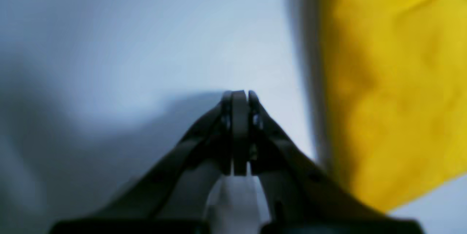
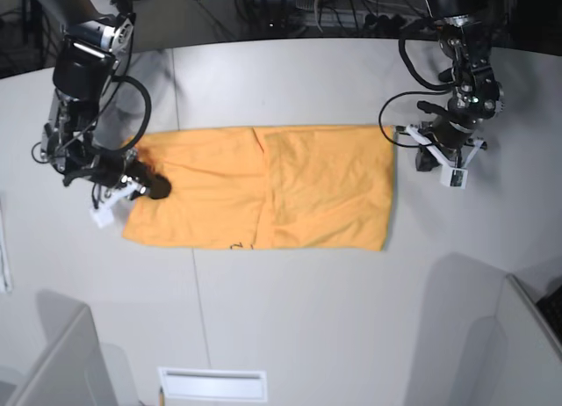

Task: Fold the T-shirt properly
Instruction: 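Grasp both ends of the shortened strip and fold them toward the middle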

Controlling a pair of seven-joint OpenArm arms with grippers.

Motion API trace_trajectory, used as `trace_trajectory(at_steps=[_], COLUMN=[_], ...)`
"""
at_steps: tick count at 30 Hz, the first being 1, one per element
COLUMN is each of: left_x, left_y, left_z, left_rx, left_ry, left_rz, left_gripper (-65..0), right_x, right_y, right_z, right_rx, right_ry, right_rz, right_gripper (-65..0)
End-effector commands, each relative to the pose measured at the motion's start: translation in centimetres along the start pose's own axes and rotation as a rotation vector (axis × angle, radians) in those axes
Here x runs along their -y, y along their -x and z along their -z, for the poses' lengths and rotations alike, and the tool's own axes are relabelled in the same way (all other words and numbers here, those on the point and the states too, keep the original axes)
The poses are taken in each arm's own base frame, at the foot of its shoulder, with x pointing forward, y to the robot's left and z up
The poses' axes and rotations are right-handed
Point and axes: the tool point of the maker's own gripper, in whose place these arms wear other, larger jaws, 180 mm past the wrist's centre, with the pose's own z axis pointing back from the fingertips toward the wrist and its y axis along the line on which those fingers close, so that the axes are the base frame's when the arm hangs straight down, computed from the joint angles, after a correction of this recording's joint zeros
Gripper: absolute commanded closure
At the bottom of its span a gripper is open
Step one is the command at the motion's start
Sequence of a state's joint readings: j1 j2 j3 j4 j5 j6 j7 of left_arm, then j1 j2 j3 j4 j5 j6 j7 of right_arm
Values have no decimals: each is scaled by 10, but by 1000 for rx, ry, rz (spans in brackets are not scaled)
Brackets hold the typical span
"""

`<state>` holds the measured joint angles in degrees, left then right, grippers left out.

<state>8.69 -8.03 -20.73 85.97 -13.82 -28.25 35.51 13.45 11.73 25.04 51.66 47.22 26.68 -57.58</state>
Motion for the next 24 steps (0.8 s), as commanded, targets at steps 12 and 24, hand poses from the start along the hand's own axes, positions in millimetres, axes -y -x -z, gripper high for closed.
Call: trace_trajectory(at_steps=[12,24], left_x=[63,110], left_y=[-32,-41], left_z=[21,27], left_rx=[77,81], left_ry=[158,242], left_rz=[93,172], left_gripper=[0,0], right_x=[6,-70], right_y=[-43,-72], right_z=[-30,-34], right_rx=[65,176], right_ry=[142,140], right_rz=[-197,-300], right_gripper=[0,0])
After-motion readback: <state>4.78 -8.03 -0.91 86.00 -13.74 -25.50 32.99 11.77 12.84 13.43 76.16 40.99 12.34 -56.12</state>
